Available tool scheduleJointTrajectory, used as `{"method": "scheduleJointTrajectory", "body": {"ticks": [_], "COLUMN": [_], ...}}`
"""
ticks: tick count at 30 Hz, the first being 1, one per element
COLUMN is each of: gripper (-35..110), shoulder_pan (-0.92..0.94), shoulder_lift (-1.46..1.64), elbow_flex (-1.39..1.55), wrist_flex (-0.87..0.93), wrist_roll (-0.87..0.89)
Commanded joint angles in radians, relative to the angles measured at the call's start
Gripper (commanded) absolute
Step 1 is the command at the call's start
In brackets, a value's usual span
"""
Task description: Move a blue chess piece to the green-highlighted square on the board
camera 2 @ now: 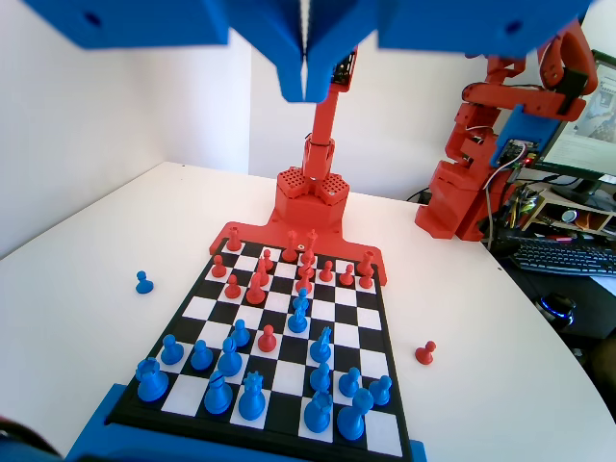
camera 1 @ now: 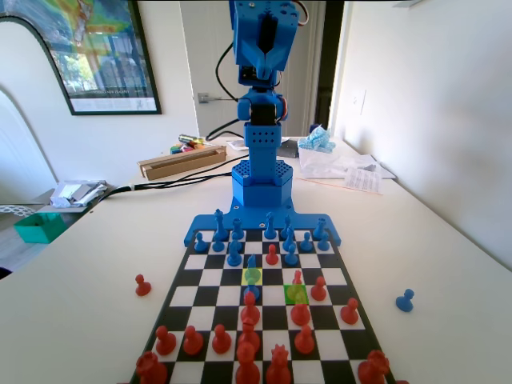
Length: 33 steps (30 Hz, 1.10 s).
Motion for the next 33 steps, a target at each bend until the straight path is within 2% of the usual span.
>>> {"method": "scheduleJointTrajectory", "body": {"ticks": [1, 33], "gripper": [1, 1], "shoulder_pan": [0.011, 0.005], "shoulder_lift": [0.003, 0.0], "elbow_flex": [0.006, 0.006], "wrist_flex": [-0.018, -0.018], "wrist_roll": [-0.009, -0.009]}}
